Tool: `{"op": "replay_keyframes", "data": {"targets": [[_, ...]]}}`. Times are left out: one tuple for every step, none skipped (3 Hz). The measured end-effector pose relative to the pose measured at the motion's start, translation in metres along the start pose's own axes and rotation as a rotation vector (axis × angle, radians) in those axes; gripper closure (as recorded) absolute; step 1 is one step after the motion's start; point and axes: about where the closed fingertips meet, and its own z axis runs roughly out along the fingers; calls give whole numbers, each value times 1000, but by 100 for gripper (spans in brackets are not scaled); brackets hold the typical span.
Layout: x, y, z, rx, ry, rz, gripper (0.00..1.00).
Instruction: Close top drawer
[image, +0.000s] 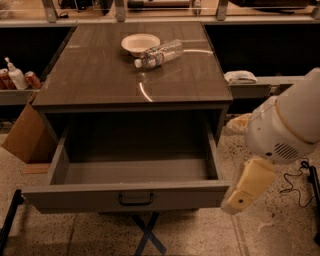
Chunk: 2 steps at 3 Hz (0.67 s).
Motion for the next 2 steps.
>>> {"op": "replay_keyframes", "data": {"targets": [[0,5,4,-16,-2,7,0],[0,4,5,9,16,0,0]]}}
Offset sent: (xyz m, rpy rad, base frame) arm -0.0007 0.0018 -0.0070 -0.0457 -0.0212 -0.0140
